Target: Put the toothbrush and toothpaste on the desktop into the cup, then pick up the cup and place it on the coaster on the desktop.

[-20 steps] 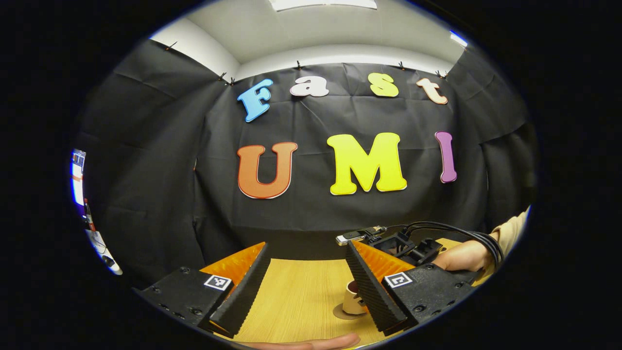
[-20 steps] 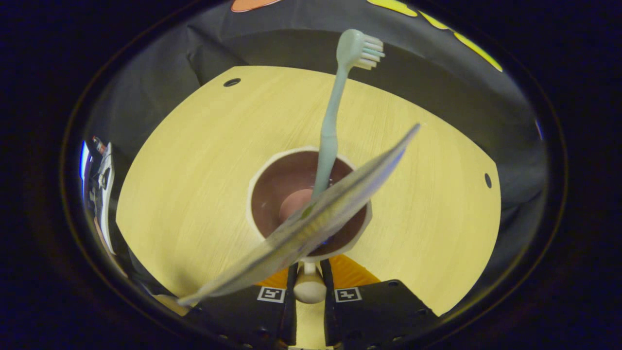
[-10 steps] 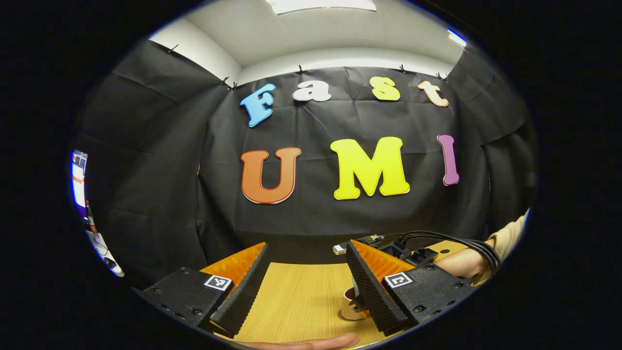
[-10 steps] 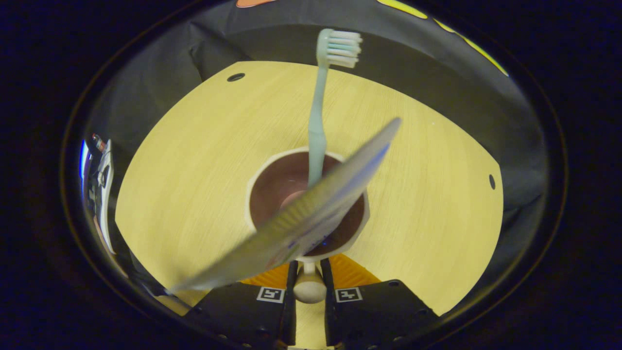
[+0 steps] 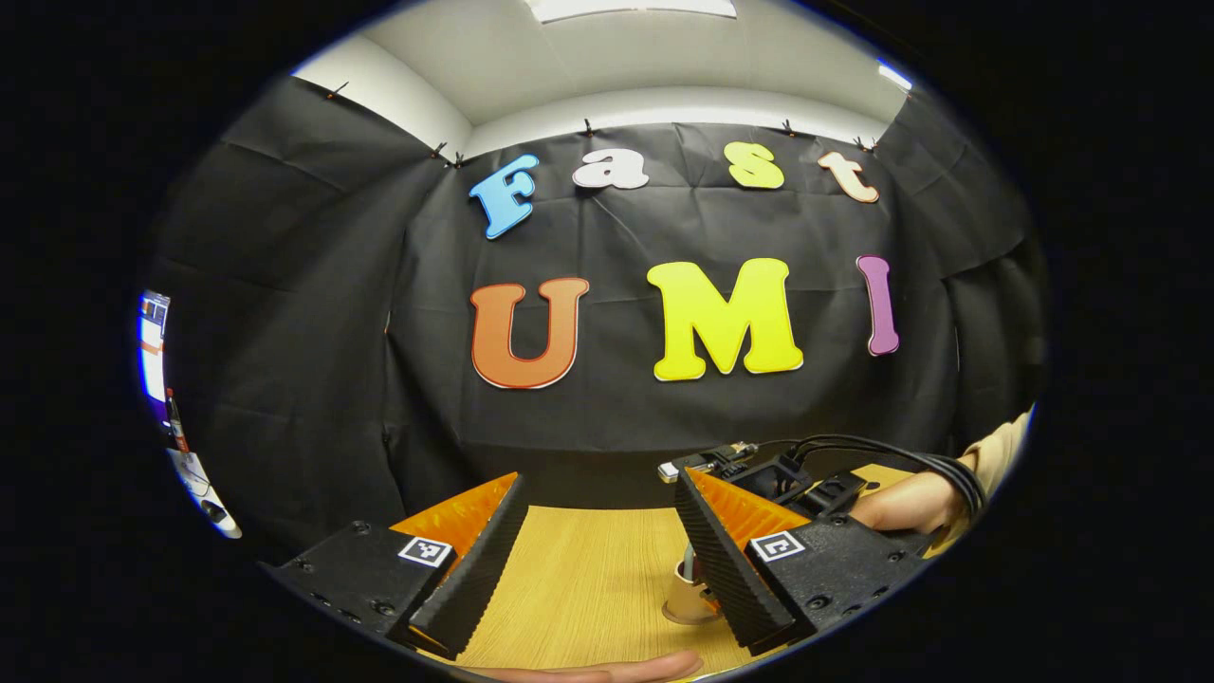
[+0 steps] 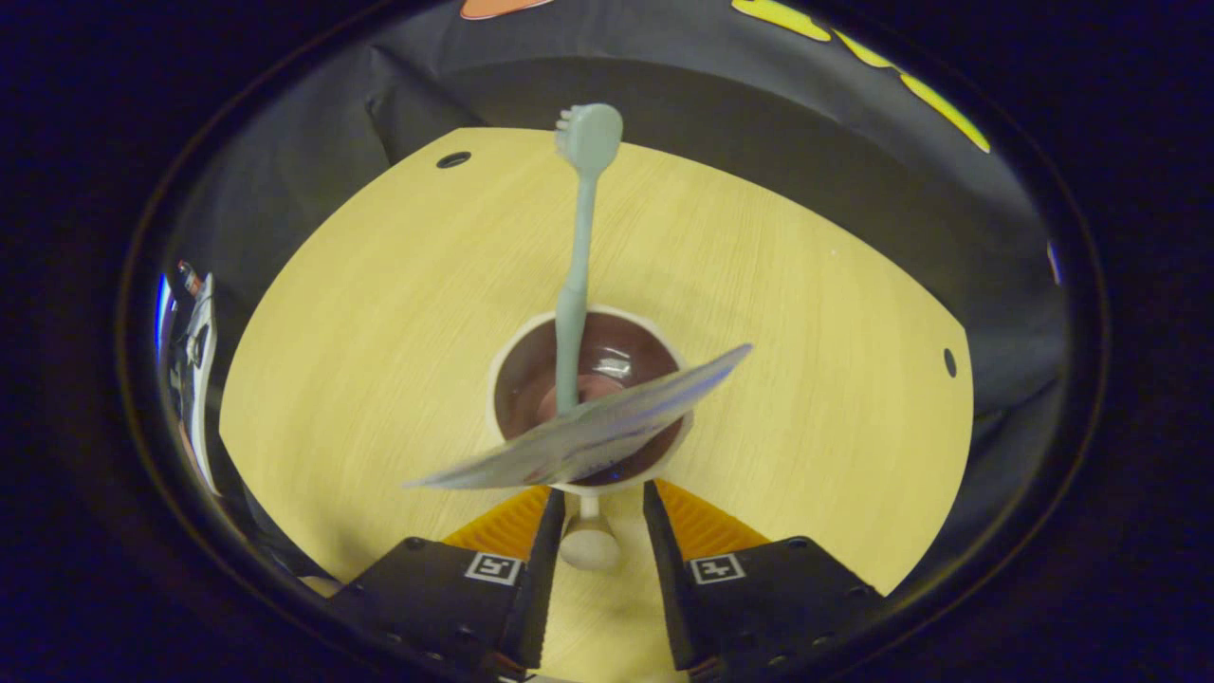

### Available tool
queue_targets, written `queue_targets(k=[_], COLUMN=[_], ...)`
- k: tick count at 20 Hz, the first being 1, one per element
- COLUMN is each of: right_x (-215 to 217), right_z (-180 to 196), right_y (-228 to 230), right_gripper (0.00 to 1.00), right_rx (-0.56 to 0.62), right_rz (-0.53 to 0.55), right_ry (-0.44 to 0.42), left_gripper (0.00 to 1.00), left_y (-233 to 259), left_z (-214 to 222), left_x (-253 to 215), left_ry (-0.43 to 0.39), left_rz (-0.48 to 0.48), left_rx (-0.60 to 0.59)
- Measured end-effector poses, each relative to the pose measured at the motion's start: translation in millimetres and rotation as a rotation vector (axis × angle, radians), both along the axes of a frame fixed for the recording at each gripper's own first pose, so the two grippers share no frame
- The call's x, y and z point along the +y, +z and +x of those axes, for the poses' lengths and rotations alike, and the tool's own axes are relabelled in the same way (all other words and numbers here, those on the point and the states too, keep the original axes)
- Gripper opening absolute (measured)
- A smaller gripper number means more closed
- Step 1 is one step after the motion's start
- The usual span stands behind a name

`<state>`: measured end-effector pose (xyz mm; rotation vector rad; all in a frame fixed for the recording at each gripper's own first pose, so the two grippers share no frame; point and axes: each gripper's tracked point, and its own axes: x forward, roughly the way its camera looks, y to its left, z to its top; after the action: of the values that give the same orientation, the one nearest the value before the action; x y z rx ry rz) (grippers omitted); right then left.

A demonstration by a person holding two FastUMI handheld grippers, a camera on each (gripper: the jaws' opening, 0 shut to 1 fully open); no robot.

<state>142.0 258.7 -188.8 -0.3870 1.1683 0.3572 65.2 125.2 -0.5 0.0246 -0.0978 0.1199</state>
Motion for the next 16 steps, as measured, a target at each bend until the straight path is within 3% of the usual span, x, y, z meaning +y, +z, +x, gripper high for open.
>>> queue_targets(k=[1, 2, 4, 11, 16], right_x=[-2.0, -3.1, -8.3, -36.2, -86.8], right_z=[-1.3, -3.0, -4.8, -9.1, -19.0], right_y=[4.0, 5.0, 14.3, 69.2, 115.0], right_gripper=[0.55, 0.79, 0.95, 0.99, 0.98], right_rx=[-0.006, -0.008, -0.035, -0.231, -0.455], right_rz=[0.007, 0.024, 0.052, 0.189, 0.269], right_ry=[-0.008, -0.012, -0.021, -0.052, -0.089], left_gripper=[0.98, 0.98, 0.98, 0.98, 0.99], left_y=[-0.5, -1.4, -2.6, -19.0, -30.8], left_z=[0.9, 0.7, 2.9, 11.6, 15.9], left_x=[-1.7, -2.4, -5.8, -12.7, -34.3], left_ry=[-0.005, -0.008, -0.015, -0.024, -0.065], left_rz=[-0.003, -0.004, -0.01, -0.042, -0.075], left_rx=[0.003, 0.006, 0.012, 0.069, 0.113])
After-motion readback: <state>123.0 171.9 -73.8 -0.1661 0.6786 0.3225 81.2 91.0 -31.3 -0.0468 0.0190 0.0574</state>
